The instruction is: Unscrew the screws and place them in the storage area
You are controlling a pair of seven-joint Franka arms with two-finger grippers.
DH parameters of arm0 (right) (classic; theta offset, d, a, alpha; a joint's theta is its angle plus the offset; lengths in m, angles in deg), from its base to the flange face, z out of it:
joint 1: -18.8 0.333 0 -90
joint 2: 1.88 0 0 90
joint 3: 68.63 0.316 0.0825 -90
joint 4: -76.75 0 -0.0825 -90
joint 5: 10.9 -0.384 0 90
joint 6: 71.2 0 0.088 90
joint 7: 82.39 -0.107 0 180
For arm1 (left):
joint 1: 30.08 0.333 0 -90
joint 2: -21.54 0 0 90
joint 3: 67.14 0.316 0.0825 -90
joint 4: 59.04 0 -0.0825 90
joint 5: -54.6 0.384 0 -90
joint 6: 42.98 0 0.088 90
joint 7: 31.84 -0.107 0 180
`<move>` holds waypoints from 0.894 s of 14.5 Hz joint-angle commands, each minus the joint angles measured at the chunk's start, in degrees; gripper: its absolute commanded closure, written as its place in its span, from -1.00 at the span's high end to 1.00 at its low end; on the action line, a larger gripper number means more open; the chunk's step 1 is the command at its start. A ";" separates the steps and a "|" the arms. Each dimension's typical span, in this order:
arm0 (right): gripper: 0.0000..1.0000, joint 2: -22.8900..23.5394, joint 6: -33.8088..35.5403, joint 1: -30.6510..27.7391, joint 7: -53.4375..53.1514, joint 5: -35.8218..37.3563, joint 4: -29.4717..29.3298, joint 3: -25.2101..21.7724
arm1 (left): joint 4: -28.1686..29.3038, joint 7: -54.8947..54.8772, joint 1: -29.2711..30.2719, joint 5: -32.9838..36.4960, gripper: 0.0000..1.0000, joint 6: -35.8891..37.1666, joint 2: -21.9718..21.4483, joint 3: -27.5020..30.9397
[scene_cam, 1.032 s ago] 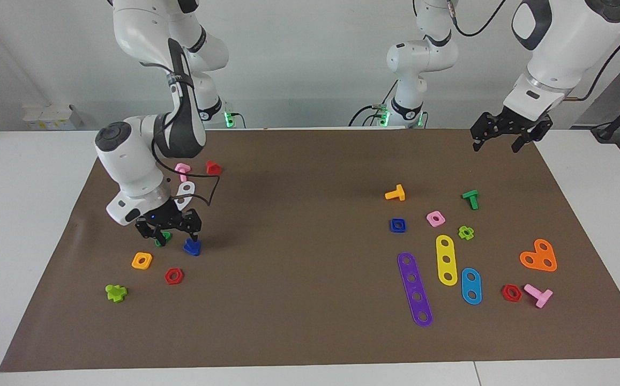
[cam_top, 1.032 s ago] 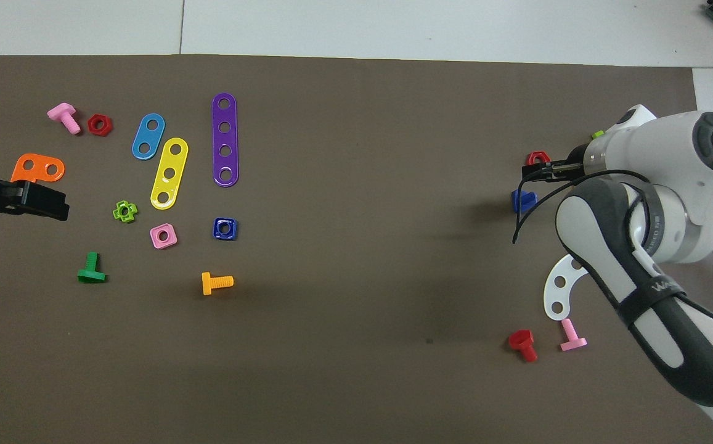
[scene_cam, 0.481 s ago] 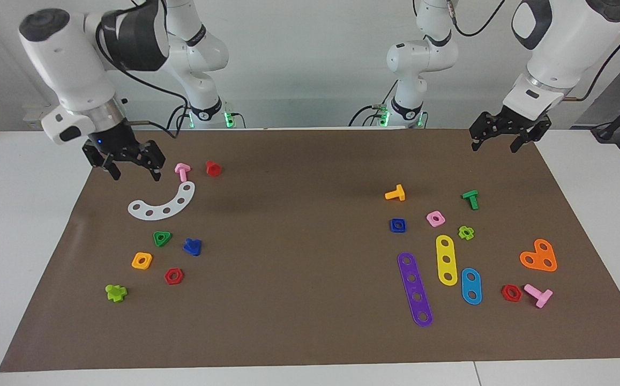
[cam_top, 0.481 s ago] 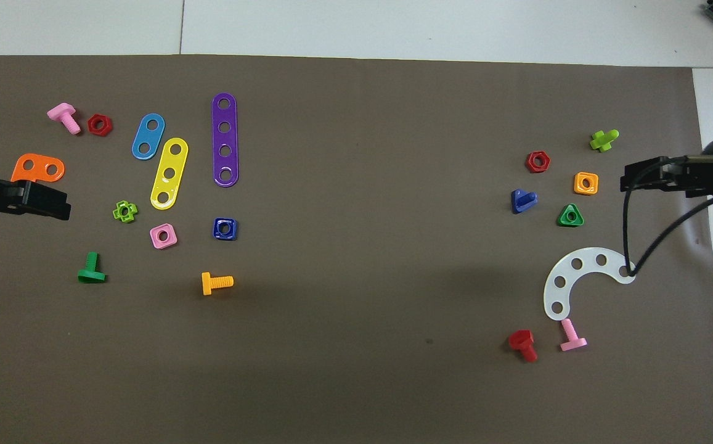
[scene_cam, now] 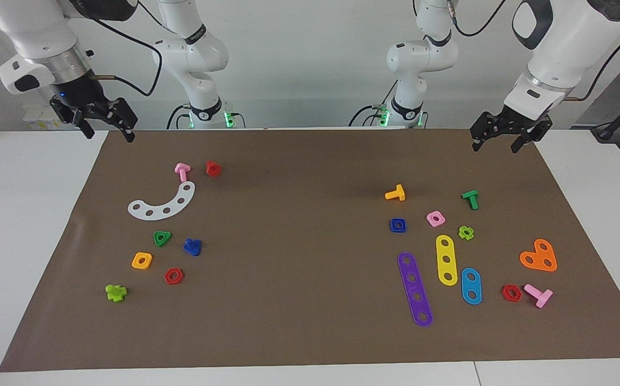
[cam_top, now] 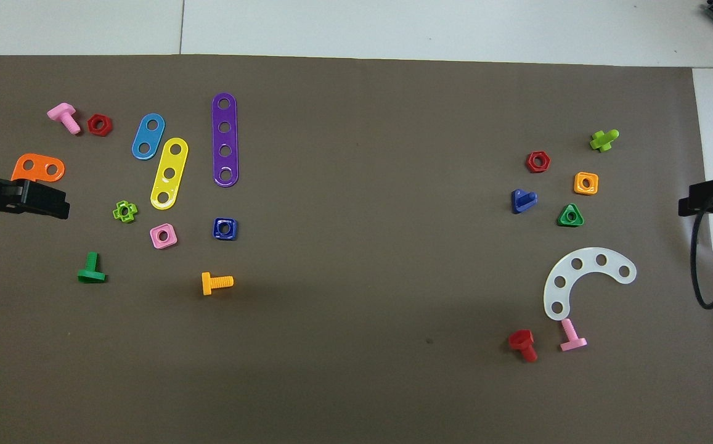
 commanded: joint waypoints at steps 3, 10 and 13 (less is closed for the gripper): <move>1.00 -0.14 0.72 0.05 -0.82 0.73 0.35 0.78 | 1.80 -0.26 0.91 -0.74 1.00 -0.96 -1.71 -0.39; 1.00 -0.14 2.91 7.15 -0.38 0.81 0.35 -6.32 | 1.46 -0.26 0.91 -0.65 1.00 -0.79 -1.53 -0.39; 1.00 -0.14 2.91 7.08 1.72 0.81 0.35 -6.34 | 0.49 -0.18 1.00 -0.57 1.00 -0.09 -1.18 -0.31</move>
